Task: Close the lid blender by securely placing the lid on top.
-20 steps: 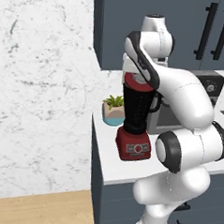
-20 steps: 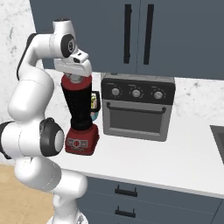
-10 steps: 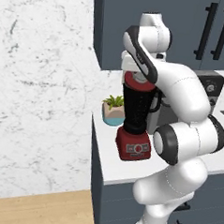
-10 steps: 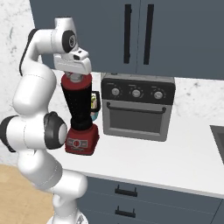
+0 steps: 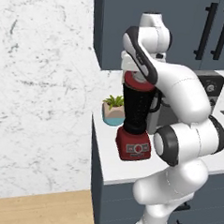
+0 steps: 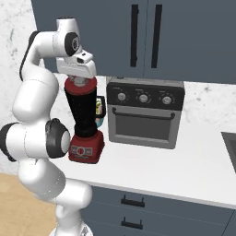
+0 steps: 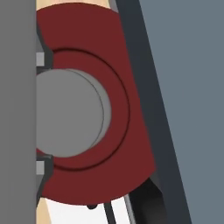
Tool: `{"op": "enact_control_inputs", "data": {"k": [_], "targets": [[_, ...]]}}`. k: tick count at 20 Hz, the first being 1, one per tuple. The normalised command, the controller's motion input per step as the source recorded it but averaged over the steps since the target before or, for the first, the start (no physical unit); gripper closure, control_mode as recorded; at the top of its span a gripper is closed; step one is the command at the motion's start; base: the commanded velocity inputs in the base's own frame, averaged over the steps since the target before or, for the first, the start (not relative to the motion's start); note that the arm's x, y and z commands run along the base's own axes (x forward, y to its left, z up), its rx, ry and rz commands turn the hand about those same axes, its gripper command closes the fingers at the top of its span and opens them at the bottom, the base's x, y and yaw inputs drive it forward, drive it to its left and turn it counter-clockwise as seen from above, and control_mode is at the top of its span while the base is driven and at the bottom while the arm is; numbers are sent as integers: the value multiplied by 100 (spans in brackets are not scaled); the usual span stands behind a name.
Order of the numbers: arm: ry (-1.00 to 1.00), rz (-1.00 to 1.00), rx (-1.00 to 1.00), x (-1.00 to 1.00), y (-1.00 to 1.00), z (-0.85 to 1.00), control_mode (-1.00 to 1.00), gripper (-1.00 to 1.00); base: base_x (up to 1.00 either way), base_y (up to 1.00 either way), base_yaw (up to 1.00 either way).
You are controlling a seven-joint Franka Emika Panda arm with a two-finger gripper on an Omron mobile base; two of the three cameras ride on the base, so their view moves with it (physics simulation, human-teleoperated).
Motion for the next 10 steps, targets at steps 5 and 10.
{"op": "enact_control_inputs", "data": {"k": [5, 10], "targets": [[-2, 0, 0, 13, 0, 0, -100, 100, 0, 0, 0], [7, 0, 0, 11, 0, 0, -100, 100, 0, 0, 0]]}}
